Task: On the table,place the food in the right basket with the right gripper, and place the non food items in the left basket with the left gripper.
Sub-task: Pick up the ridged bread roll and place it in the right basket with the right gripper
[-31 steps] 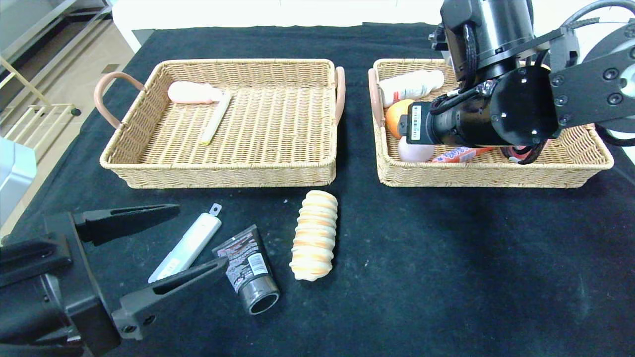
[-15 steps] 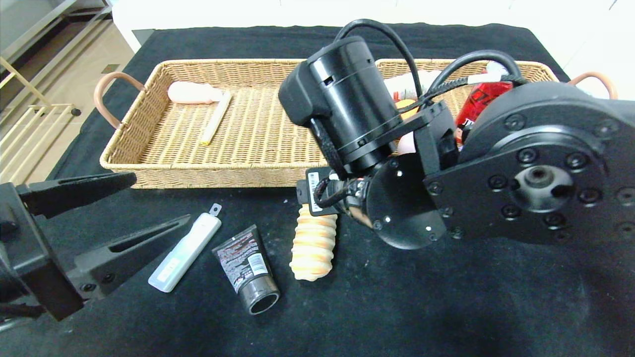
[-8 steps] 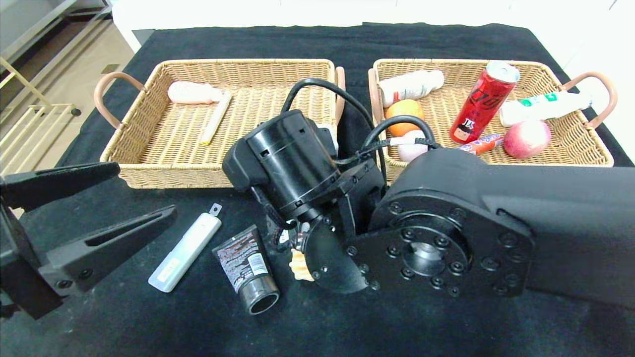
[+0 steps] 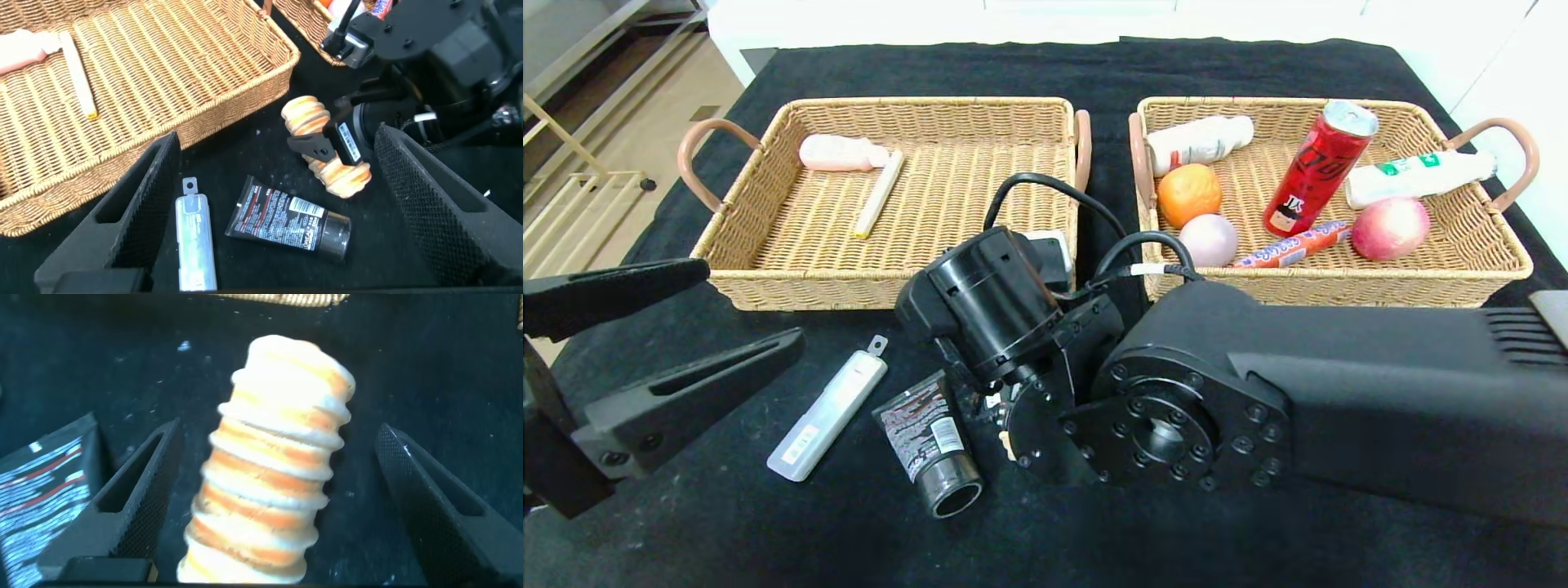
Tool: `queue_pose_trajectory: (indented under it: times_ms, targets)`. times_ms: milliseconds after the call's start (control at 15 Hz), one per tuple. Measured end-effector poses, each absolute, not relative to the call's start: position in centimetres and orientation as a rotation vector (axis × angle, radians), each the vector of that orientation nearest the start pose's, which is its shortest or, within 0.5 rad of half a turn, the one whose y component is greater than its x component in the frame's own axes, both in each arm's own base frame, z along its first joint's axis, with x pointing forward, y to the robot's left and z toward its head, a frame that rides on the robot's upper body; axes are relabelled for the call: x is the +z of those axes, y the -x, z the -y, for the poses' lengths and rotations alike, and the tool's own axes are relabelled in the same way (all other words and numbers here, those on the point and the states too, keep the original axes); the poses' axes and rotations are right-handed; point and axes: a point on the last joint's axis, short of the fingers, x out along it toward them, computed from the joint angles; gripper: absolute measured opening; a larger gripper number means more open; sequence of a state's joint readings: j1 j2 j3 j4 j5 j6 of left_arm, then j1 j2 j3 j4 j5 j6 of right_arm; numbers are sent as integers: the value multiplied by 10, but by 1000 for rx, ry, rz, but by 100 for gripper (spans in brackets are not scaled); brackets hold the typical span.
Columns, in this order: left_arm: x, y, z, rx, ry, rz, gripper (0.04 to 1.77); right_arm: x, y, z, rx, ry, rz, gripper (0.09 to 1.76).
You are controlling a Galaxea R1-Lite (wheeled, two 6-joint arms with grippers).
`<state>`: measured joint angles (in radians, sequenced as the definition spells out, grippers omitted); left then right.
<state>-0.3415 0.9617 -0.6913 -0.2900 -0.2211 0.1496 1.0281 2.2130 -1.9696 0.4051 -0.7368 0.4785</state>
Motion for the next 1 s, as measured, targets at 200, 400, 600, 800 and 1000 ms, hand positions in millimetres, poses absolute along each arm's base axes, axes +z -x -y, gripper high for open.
queue_pose_trajectory:
  times_ms: [200, 400, 600, 800, 1000]
  targets:
    - [273, -110, 45, -561, -146, 56, 172, 210, -247, -372, 163, 34, -465, 170]
    - [273, -110, 45, -562, -146, 55, 172, 208, -248, -373, 161, 35, -467, 170]
    - [273, -110, 45, -561, -147, 54, 172, 206, -249, -373, 162, 37, -468, 170]
    - [272, -110, 45, -562, -148, 53, 172, 205, -249, -375, 163, 37, -469, 148]
    - [272, -111, 45, -561, -147, 52, 172, 204, -249, -375, 163, 39, -470, 105]
